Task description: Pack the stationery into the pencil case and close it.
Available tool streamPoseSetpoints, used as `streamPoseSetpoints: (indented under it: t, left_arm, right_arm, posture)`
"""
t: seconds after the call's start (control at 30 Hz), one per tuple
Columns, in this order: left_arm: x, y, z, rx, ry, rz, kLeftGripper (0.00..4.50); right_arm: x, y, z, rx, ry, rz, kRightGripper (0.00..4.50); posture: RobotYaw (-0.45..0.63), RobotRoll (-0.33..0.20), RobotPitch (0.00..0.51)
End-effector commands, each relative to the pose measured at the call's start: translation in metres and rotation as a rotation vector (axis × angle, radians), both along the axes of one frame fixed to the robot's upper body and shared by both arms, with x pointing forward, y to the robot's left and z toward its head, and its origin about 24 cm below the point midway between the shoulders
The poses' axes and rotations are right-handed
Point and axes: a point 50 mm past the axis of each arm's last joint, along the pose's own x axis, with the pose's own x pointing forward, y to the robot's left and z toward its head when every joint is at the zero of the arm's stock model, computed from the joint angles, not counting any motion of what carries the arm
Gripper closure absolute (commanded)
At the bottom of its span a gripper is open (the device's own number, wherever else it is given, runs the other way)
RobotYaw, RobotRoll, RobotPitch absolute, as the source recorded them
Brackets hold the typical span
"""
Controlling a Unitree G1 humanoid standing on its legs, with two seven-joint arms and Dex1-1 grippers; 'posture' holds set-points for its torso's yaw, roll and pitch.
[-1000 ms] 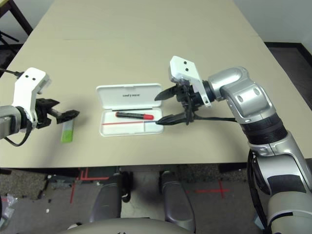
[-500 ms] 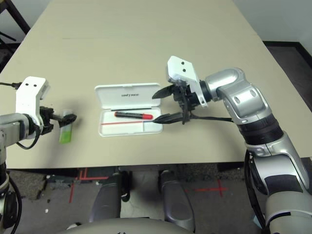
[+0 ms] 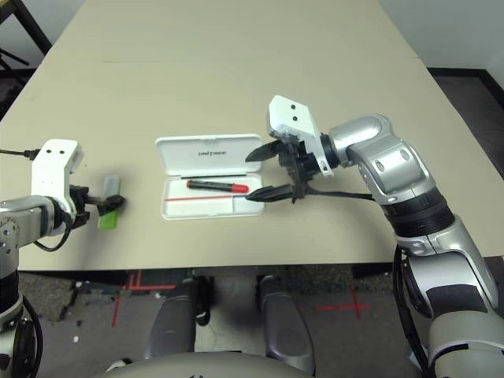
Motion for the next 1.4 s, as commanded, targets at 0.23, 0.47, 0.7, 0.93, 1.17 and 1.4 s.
streamPoseSetpoints:
  t: [0.23,0.47,0.7,0.93,1.17,1.4]
  left_arm:
    - [0.002,0.001,-0.006,-0.029,0.054,0.004,3.41]
    - [-0.002,0.016,0.011,0.045,-0.073,-0.209,3.40]
    - [-0.024,0.013,0.030,0.025,-0.080,-0.631,3.40]
    - [-0.033,-0.005,0.039,0.039,-0.057,-0.885,3.40]
    - [-0.020,-0.033,0.049,0.072,-0.105,-1.041,3.40]
    - [-0.001,-0.070,0.043,0.062,-0.130,-1.186,3.40]
  right_arm:
    - [-0.001,-0.003,-0.003,-0.034,0.006,-0.012,0.00]
    - [-0.002,-0.007,-0.004,-0.046,0.014,-0.015,0.00]
    - [-0.001,-0.009,-0.006,-0.049,0.019,-0.023,0.00]
    - [0.002,-0.010,-0.006,-0.035,0.008,-0.043,0.00]
    - [0.004,-0.014,-0.010,-0.057,0.002,-0.061,0.00]
    - [0.006,-0.015,-0.014,-0.071,0.000,-0.068,0.00]
  posture:
    - [0.00,0.000,0.207]
    - [0.01,0.000,0.204]
    - [0.01,0.000,0.203]
    - [0.00,0.000,0.196]
    - [0.00,0.000,0.190]
    - [-0.01,0.000,0.191]
